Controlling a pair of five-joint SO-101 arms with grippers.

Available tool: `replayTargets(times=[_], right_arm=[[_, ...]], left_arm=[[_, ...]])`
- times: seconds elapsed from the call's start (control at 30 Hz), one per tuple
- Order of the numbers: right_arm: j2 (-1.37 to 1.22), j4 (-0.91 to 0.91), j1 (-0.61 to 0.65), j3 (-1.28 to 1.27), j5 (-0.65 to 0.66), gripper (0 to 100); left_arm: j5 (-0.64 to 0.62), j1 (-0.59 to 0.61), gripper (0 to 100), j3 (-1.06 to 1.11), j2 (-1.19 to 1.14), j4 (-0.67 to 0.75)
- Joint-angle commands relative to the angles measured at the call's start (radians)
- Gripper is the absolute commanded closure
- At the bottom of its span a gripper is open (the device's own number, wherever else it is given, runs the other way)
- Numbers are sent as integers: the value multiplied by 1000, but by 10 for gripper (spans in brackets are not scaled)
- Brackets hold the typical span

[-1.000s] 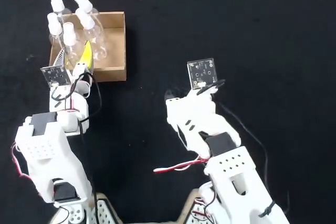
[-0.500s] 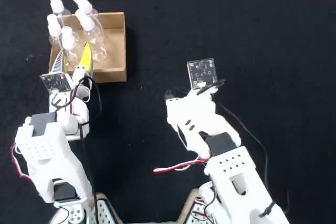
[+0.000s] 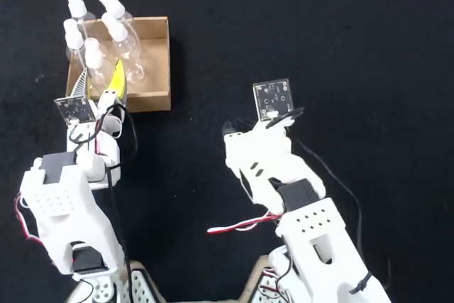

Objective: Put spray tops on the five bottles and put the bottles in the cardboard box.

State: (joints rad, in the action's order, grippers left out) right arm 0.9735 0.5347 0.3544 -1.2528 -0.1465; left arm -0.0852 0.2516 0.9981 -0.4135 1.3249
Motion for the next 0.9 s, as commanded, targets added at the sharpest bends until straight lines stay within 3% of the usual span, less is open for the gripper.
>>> replayTargets(times=[0.0, 0.87], right_arm=[[19, -23, 14, 15, 9, 924], [19, -23, 14, 15, 11, 924]], left_arm=[[-6, -4, 740, -25, 8, -6], [0, -4, 749, -24, 6, -9]])
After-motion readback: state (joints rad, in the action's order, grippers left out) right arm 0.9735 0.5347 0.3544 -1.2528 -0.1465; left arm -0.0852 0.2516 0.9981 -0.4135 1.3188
